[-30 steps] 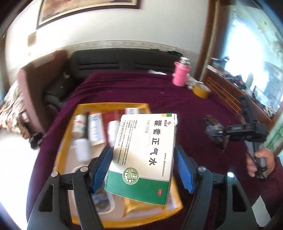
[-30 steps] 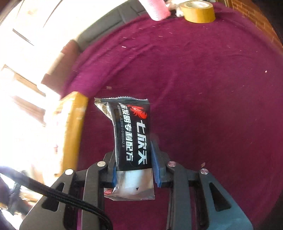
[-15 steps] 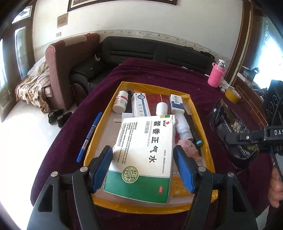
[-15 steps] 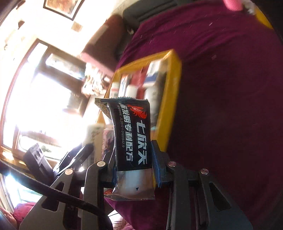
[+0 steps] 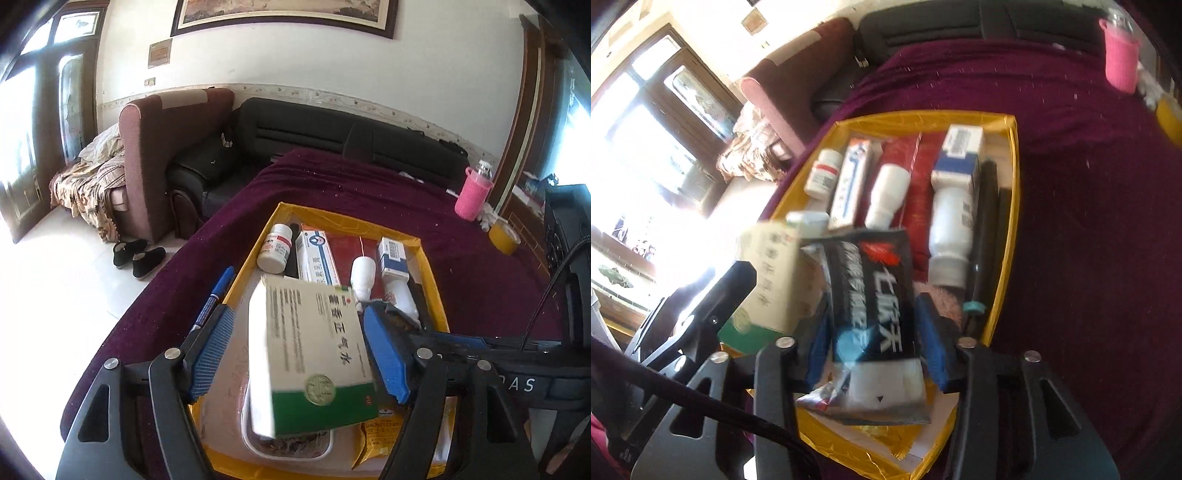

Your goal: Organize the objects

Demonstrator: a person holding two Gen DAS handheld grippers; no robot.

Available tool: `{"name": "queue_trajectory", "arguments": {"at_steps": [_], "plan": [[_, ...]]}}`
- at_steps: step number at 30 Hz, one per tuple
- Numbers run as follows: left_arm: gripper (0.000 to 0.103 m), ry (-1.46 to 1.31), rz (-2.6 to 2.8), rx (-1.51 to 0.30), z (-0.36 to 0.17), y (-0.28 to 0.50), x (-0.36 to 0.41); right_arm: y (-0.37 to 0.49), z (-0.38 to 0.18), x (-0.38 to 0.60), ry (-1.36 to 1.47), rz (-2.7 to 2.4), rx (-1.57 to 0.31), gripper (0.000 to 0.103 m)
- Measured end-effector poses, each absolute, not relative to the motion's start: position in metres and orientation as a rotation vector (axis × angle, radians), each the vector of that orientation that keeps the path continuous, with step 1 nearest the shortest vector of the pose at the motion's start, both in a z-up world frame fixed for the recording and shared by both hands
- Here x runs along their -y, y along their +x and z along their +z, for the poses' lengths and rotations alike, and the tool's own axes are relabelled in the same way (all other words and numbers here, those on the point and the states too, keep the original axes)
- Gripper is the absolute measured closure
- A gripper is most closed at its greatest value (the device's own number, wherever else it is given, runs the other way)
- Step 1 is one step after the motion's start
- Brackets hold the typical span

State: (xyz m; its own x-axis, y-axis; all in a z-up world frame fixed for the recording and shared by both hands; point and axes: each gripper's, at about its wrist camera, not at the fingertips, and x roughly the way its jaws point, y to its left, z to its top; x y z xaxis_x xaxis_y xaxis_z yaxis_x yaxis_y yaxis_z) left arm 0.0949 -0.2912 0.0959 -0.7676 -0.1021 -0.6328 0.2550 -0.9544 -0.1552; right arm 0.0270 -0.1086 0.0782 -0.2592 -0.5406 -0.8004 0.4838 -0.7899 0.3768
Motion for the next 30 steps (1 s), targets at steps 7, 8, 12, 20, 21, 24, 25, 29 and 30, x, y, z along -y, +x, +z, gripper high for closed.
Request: {"name": "queue_trajectory", "arguments": {"at_steps": [7,8,12,20,21,24,25,29,30], "plan": [[0.02,0.679,-2.671,-0.228,0.123,0.121,0.286,0.042,0.124,0.083,1.14,-2.212,0.104,0.043],[0.019,0.624,-2.653,-0.202,0.129,0.126,0.282,0.043,0.127,0.084,1.116,-2.241,0.093,0.042],[0.001,0.426,-2.687,-0.178,0.154,0.145,0.267,0.045,0.131,0.08,1.045,-2.347,0.017,0.042],[0.001,0.536,-2.69,-0.295,0.154,0.143,0.26,0.056,0.128,0.059,1.029,-2.381,-0.007,0.042],[0.001,0.544,-2.674,-0.295,0.152,0.142,0.259,0.058,0.128,0.059,1.025,-2.386,-0.02,0.042],[0.001,0.57,-2.64,-0.28,0.148,0.139,0.255,0.062,0.126,0.061,1.012,-2.385,-0.067,0.042],[0.001,0.575,-2.631,-0.274,0.147,0.14,0.253,0.065,0.125,0.062,1.005,-2.385,-0.09,0.042],[0.001,0.608,-2.605,-0.253,0.145,0.139,0.252,0.077,0.122,0.072,0.974,-2.377,-0.174,0.042],[0.001,0.614,-2.603,-0.248,0.144,0.138,0.252,0.08,0.121,0.074,0.967,-2.371,-0.194,0.042]]}}
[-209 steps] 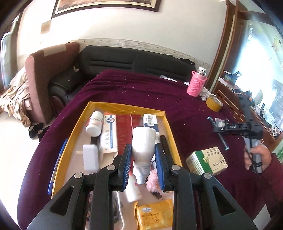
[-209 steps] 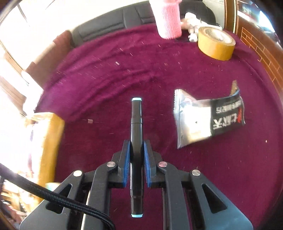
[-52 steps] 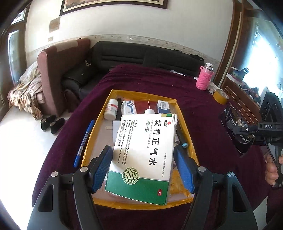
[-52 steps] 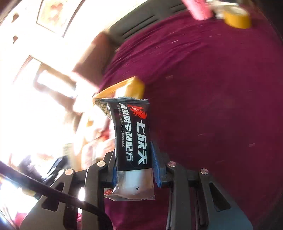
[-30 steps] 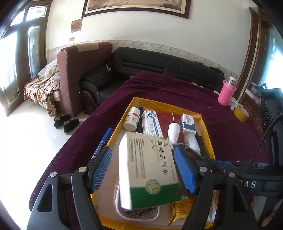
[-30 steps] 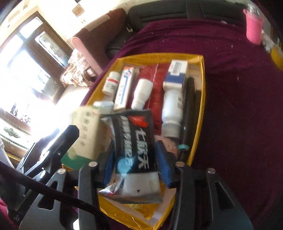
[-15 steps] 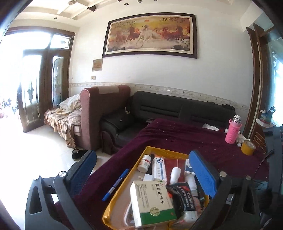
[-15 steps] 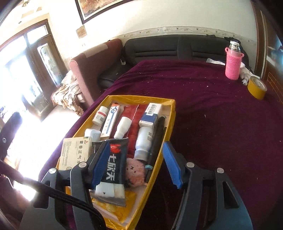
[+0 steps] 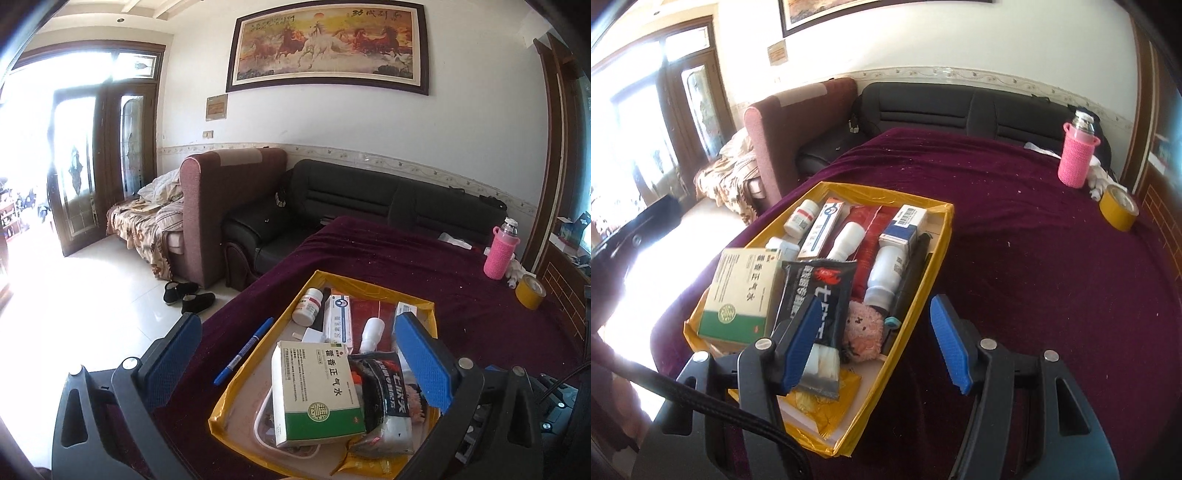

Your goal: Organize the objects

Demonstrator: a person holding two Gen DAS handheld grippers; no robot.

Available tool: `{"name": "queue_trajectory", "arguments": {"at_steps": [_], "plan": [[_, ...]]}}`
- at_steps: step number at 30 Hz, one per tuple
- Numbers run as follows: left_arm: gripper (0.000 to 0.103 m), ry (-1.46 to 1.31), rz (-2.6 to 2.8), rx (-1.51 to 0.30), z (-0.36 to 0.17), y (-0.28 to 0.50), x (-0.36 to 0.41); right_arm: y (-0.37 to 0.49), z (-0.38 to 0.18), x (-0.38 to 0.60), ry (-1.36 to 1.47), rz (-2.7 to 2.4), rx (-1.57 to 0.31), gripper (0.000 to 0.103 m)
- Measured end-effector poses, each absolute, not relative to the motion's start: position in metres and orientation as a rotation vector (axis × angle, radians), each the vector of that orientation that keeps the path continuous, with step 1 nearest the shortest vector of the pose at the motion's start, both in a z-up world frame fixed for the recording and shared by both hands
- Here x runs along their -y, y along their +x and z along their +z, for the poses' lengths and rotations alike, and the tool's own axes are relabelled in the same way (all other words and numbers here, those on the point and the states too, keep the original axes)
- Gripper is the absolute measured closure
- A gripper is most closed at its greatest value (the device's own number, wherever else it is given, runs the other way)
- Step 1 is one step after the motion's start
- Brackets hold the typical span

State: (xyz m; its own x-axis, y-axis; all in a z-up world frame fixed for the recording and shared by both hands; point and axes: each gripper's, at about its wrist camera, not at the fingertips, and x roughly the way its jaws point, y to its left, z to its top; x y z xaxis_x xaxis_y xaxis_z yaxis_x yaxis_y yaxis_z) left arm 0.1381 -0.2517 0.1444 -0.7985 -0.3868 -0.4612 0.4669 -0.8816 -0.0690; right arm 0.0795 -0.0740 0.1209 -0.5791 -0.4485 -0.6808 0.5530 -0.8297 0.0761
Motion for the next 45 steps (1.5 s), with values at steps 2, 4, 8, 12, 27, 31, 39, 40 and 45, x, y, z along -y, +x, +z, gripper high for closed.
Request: {"name": "queue_trajectory", "arguments": {"at_steps": [2,4,8,12,27,31,39,40,45], "plan": [[0.001,0.631,-2.593,-0.236,0.143,0.136,0.251,0.083,0.119,0.079,0.958,-2.359,-0.223,0.042],[0.001,0.647,-2.581,-0.234,0.141,0.135,0.251,0.085,0.116,0.084,0.96,-2.344,-0.237,0.042],[0.001,0.694,-2.585,-0.259,0.136,0.131,0.255,0.087,0.113,0.088,0.962,-2.334,-0.259,0.042],[0.001,0.738,-2.582,-0.284,0.129,0.127,0.259,0.086,0.111,0.09,0.973,-2.329,-0.263,0.042],[0.001,0.747,-2.624,-0.336,0.128,0.128,0.261,0.088,0.107,0.095,0.998,-2.308,-0.282,0.042],[0.001,0.8,-2.535,-0.257,0.123,0.125,0.259,0.09,0.105,0.097,1.004,-2.298,-0.29,0.042],[0.001,0.816,-2.632,-0.446,0.12,0.135,0.263,0.094,0.102,0.099,1.0,-2.283,-0.311,0.042],[0.001,0.853,-2.627,-0.455,0.118,0.134,0.263,0.095,0.102,0.1,0.999,-2.286,-0.319,0.042],[0.001,0.95,-2.56,-0.38,0.106,0.137,0.25,0.098,0.094,0.104,1.022,-2.341,-0.395,0.043]]}}
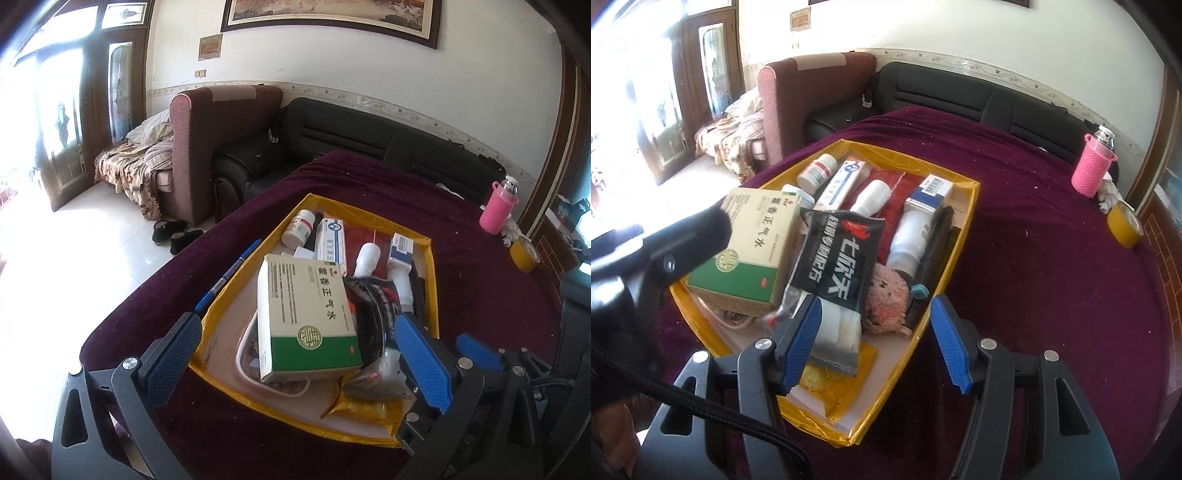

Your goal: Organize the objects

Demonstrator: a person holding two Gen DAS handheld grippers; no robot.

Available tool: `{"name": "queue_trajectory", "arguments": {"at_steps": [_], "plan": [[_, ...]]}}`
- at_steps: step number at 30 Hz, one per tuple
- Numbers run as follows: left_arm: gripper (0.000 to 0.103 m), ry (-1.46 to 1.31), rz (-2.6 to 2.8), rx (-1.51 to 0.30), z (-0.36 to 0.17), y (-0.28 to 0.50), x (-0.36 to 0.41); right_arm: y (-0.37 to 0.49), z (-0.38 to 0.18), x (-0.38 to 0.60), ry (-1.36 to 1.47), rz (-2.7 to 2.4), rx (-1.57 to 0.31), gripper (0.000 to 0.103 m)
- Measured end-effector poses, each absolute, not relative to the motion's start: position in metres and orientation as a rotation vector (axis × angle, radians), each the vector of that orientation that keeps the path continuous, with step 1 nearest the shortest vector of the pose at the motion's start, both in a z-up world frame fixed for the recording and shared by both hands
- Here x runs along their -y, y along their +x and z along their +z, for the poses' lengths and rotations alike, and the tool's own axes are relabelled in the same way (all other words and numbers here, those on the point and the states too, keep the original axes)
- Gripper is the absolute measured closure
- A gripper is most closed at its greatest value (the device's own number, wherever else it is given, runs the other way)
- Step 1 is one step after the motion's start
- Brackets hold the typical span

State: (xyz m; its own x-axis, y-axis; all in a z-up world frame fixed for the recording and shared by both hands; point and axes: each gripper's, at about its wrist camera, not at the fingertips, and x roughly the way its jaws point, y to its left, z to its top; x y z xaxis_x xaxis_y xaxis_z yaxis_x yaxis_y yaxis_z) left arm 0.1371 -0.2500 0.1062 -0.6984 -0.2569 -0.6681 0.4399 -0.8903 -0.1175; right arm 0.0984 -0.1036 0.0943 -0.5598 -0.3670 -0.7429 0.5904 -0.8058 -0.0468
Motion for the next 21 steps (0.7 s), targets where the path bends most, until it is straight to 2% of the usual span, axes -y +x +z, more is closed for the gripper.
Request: {"name": "queue_trajectory", "arguments": {"at_steps": [7,14,21], "plan": [[0.001,1.004,-2.614,-0.334,0.102,0.154,0.218,0.094,0.096,0.074,1.077,-2.392,-0.322,0.042],[0.001,0.984,-2.688,-0.153,0.107,0.162,0.161,0.094,0.081,0.02,1.178,-2.417,-0.205,0.042],[0.001,1.037,-2.724,-0.158,0.106,0.164,0.123,0.097,0.074,-0.029,1.222,-2.473,-0.117,0.042]]}}
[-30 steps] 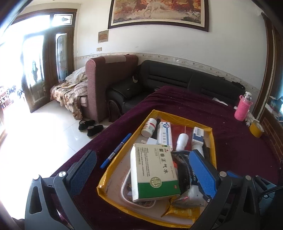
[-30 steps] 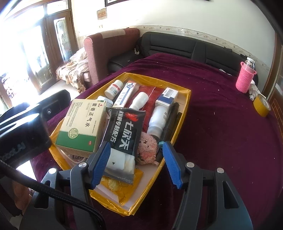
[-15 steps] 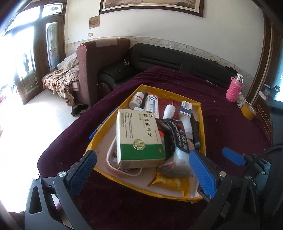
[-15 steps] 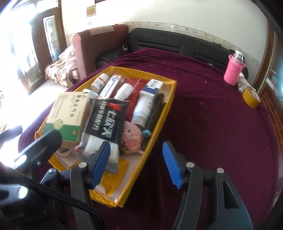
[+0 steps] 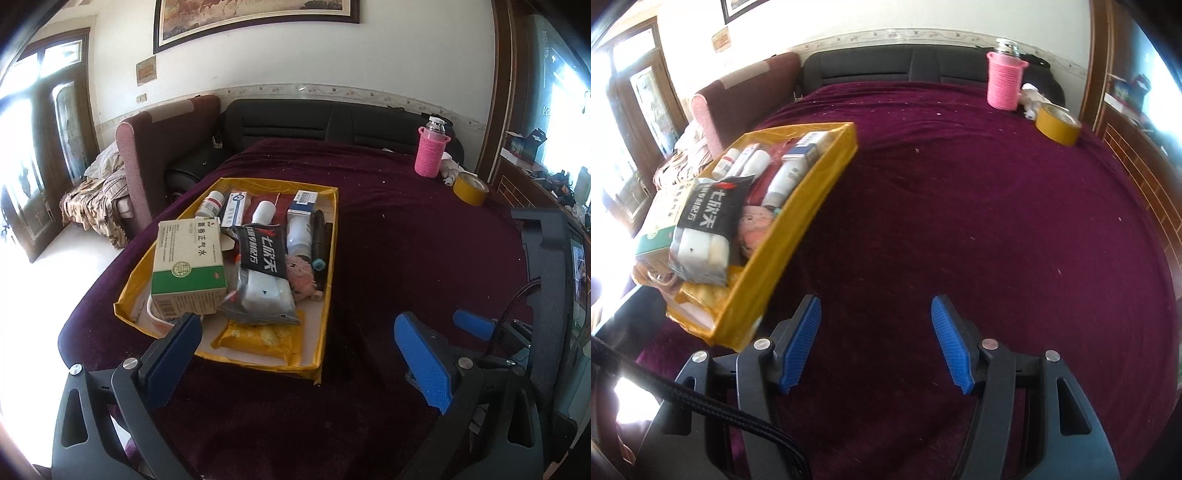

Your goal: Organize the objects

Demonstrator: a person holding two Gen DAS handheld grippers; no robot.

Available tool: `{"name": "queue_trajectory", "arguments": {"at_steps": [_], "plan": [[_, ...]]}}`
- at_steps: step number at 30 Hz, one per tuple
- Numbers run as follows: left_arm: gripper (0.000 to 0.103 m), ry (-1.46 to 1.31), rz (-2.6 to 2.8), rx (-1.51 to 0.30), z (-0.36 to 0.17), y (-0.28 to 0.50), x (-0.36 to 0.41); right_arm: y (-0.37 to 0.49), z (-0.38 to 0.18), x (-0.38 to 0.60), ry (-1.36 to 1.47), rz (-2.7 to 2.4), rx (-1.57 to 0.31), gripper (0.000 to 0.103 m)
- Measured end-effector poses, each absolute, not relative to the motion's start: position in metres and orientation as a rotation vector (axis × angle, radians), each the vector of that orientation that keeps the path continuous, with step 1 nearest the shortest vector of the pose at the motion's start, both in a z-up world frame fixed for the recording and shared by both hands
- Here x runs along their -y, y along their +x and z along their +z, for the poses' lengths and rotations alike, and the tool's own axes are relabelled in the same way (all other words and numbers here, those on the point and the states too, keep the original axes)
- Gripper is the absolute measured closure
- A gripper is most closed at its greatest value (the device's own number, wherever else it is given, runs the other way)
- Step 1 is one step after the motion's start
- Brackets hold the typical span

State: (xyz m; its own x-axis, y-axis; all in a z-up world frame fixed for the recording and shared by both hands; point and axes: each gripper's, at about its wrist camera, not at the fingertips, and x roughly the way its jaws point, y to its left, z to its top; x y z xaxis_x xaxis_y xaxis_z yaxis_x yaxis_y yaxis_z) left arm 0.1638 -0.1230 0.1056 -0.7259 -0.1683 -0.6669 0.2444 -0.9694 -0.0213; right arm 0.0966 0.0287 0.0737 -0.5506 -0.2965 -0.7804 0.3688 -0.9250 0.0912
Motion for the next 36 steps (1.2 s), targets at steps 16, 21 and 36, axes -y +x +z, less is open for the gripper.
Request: {"name": "queue_trajectory", "arguments": {"at_steps": [16,21,36], "plan": [[0.001,0.972,-2.556,-0.123,0.113,0.167,0.132,0.106,0.09,0.0,1.053,-2.39,-0.255,0.042],[0.001,0.965,-2.518,-0.116,0.11,0.158,0.148,0.107,0.091,0.02,1.038,-2.361,-0.293,0.042],[0.001,0.966,-2.48,-0.207,0.105,0.139,0.197,0.1,0.099,0.065,1.044,-2.318,-0.356,0.041]]}}
